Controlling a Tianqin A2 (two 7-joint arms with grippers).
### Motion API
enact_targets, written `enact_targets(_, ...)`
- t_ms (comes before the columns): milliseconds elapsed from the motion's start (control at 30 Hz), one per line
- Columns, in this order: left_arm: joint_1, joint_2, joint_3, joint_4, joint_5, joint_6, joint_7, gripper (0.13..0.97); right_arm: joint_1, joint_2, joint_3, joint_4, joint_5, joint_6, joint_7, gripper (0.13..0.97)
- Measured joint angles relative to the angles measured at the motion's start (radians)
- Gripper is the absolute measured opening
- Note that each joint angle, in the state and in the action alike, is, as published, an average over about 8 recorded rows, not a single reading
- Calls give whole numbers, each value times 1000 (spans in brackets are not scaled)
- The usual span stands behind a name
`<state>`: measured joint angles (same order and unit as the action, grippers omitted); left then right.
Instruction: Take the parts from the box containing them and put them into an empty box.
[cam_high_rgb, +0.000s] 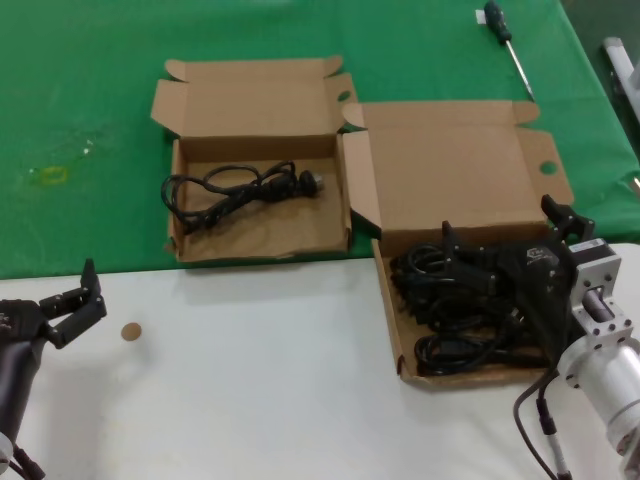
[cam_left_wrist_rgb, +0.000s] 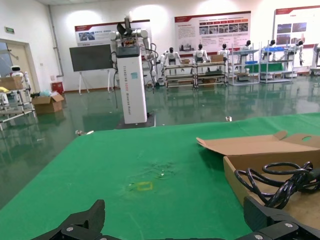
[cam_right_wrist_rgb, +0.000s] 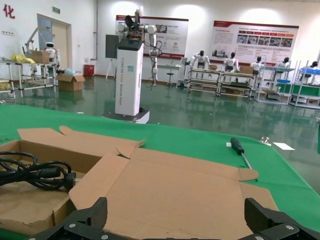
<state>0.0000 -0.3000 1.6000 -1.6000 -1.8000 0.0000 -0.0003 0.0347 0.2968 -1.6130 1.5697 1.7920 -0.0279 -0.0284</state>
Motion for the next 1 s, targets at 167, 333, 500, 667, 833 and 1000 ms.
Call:
enact_targets(167, 0, 0, 0, 0, 0, 0, 0, 966, 0, 0, 0, 0, 0, 0, 0, 966)
enact_targets(333, 0, 0, 0, 0, 0, 0, 0, 966, 0, 0, 0, 0, 0, 0, 0, 966)
enact_targets(500, 0, 0, 0, 0, 0, 0, 0, 966, 0, 0, 0, 0, 0, 0, 0, 966)
enact_targets(667, 0, 0, 0, 0, 0, 0, 0, 966, 0, 0, 0, 0, 0, 0, 0, 966)
enact_targets(833, 0, 0, 0, 0, 0, 0, 0, 966, 0, 0, 0, 0, 0, 0, 0, 966)
enact_targets(1000, 0, 0, 0, 0, 0, 0, 0, 966, 0, 0, 0, 0, 0, 0, 0, 966)
